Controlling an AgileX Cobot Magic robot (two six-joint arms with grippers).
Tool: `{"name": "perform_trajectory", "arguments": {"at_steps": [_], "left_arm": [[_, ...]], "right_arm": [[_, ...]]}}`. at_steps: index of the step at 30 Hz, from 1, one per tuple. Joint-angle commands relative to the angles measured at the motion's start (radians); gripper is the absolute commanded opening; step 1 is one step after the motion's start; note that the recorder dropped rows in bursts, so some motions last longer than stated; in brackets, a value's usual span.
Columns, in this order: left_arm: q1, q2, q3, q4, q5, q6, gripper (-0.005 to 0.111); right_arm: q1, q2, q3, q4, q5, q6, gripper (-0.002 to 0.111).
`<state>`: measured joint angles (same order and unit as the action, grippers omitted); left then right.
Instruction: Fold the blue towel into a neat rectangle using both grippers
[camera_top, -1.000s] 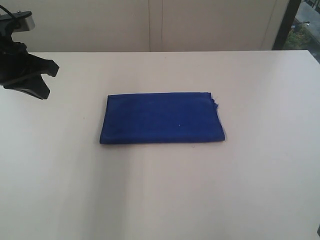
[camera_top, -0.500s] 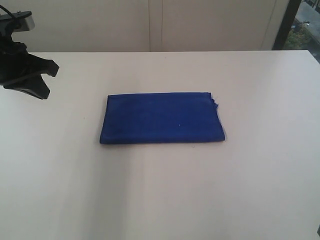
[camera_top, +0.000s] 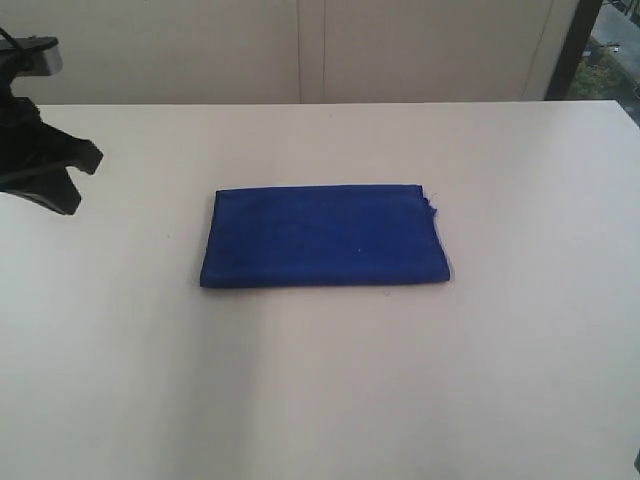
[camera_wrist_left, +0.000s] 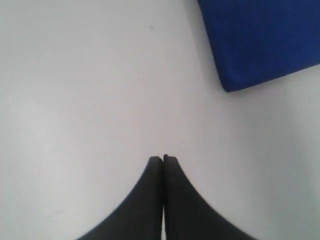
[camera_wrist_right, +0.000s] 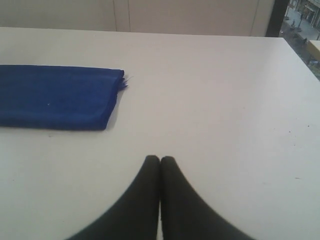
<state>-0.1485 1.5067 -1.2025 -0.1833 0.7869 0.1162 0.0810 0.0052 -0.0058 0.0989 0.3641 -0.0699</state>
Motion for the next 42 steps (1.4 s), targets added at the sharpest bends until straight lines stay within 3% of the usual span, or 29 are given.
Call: {"name": "perform_trajectory", "arguments": {"at_steps": [1,5,12,15,19,28,42], "left_arm": [[-0.003,-0.22,0.165,0.108,-0.085,-0.071,0.0],[-0.003,-0.515,0.391,0.166,-0.187,-0.091,0.0],[-0.003,-1.036,0.814,0.219,-0.198,-0.091,0.0],[-0.003,-1.195,0.932,0.268,-0.33,-0.083,0.0],[-0.003,-1.377,1.045,0.267,-0.381,-0.124,0.0],[-0.003,-1.507,1.19,0.266,-0.427,-0.306,0.0],[-0.003,-1.507,1.203,0.268,-0.443,-0.322,0.0]], "right_arm": [[-0.002,-0.005,0.006,-0.002,-0.013,0.003,0.0],[-0.002,-0.005,0.006,-0.002,-0.013,0.003,0.0],[-0.002,-0.005,0.006,-0.002,-0.013,0.003,0.0],[-0.002,-0.005,0.006,-0.002,-0.013,0.003,0.0],[-0.002,-0.005,0.006,-0.002,-0.013,0.003,0.0],[-0.002,-0.005,0.006,-0.002,-0.013,0.003,0.0],[-0.002,-0.005,0.006,-0.002,-0.013,0.003,0.0]]}}
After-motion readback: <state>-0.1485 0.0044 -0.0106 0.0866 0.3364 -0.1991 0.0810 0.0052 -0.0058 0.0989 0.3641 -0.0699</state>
